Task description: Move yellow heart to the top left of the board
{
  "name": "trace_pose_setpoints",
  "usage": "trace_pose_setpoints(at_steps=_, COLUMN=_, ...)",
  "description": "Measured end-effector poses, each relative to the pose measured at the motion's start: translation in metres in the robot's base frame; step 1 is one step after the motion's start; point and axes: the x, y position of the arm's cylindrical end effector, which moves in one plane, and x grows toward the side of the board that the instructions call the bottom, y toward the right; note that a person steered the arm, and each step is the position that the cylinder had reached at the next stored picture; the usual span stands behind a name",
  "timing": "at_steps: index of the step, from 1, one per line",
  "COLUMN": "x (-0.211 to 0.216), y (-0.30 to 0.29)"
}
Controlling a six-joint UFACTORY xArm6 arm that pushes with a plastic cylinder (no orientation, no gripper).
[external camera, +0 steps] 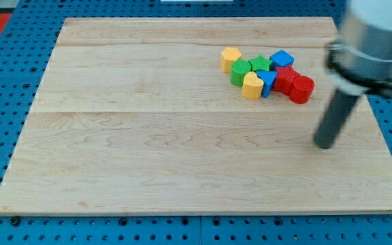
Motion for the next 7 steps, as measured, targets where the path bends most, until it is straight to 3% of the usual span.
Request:
trace_pose_setpoints(at_steps=1, x=-0.050, y=0.059)
trace_pose_setpoints(at_steps=2, x=-0.119, y=0.058)
trace_pose_setpoints(at_steps=4, x=-0.129, y=-0.089)
trace_pose_setpoints(at_steps=5, x=-0.117, y=-0.099)
trace_pose_setpoints(at_steps=6, x=-0.073, y=-0.115)
trace_pose_setpoints(at_steps=7, x=-0.092, y=-0.156)
